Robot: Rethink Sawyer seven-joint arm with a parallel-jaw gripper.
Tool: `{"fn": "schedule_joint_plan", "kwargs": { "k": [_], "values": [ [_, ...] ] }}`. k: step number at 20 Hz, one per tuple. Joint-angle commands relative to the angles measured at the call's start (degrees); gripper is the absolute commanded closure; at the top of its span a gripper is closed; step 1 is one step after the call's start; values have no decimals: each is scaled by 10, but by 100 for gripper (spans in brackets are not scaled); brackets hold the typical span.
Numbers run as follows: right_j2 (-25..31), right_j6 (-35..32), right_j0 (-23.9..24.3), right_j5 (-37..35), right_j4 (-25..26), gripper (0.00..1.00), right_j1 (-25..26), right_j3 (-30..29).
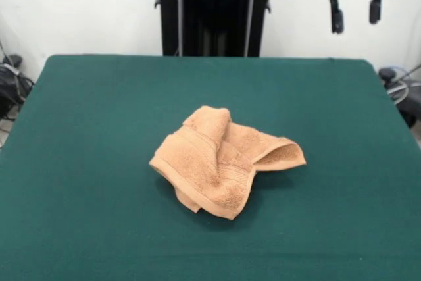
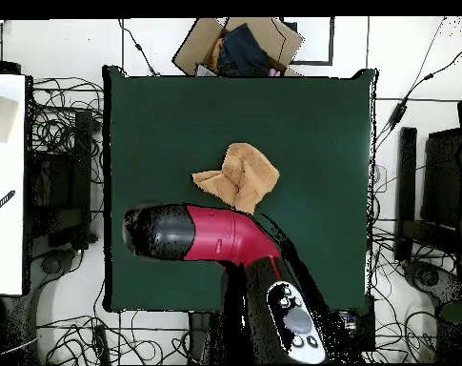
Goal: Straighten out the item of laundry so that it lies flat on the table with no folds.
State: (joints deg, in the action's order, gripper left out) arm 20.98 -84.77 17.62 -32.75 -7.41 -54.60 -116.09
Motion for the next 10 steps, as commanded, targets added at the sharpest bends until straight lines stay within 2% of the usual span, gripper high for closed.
{"fn": "schedule_joint_plan", "kwargs": {
  "k": [1,10],
  "values": [
    [31,-7,-13,-39,39,0,82,66],
    [27,-9,-13,-73,43,0,97,104]
  ]
}}
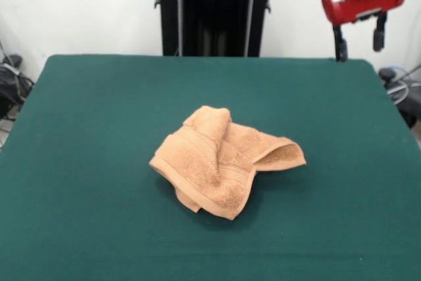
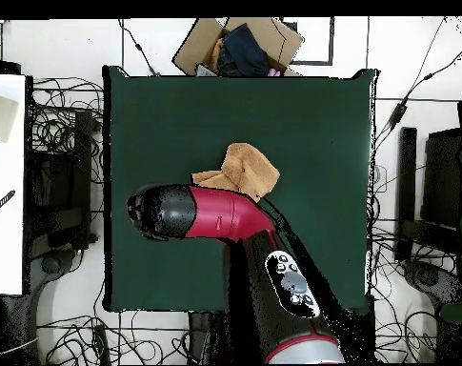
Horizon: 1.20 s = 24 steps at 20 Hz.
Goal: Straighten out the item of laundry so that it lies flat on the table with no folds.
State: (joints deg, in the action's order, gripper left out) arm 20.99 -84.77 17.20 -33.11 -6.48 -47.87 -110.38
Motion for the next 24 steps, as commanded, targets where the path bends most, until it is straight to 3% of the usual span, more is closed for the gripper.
{"fn": "schedule_joint_plan", "kwargs": {
  "k": [1,13,14,24],
  "values": [
    [26,-9,-10,-75,35,0,32,54],
    [12,-16,-24,-160,55,0,65,160],
    [10,-18,-28,-186,59,0,85,205],
    [7,-10,-19,-223,81,0,120,271]
  ]
}}
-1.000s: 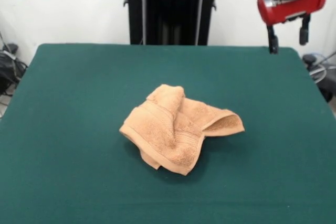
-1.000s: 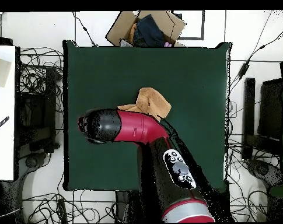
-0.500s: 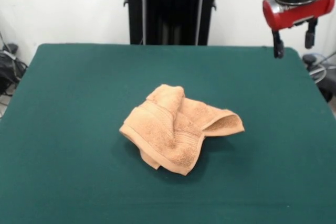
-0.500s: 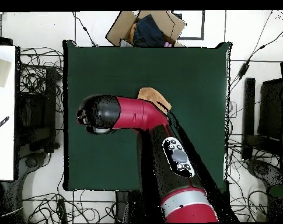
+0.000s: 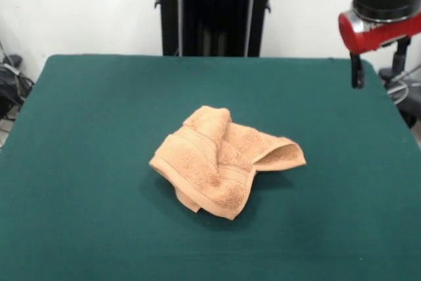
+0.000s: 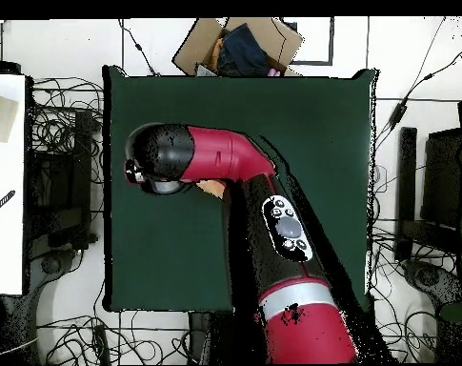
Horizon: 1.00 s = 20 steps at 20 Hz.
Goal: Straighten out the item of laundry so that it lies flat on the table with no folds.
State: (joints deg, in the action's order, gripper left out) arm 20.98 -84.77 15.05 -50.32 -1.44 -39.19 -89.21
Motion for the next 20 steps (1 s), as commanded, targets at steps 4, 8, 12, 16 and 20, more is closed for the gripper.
{"fn": "schedule_joint_plan", "kwargs": {
  "k": [4,8,12,16,20],
  "values": [
    [10,4,14,-52,35,0,46,68],
    [12,20,25,-62,38,0,50,76],
    [17,35,40,-65,42,0,57,79],
    [24,43,51,-71,48,0,60,79],
    [29,46,62,-60,53,0,57,65]
  ]
}}
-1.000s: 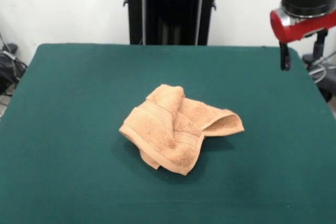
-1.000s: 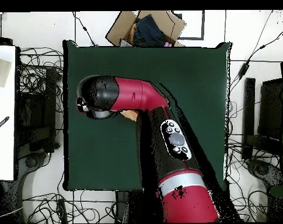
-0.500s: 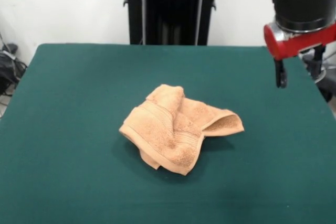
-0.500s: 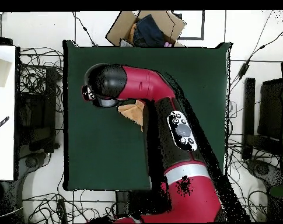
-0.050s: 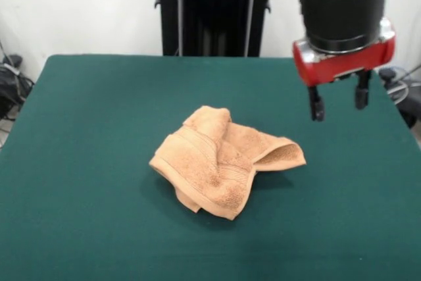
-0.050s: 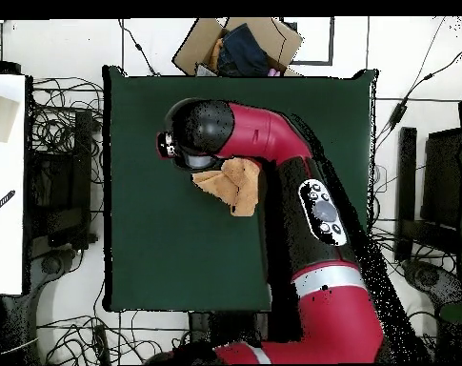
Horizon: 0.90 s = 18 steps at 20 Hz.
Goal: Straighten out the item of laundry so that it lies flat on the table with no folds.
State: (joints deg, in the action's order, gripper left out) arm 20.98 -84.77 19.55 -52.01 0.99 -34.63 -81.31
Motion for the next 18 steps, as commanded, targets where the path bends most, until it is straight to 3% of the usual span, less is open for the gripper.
{"fn": "schedule_joint_plan", "kwargs": {
  "k": [1,18],
  "values": [
    [30,48,20,-43,30,0,12,-15],
    [27,-2,5,23,47,0,-38,-100]
  ]
}}
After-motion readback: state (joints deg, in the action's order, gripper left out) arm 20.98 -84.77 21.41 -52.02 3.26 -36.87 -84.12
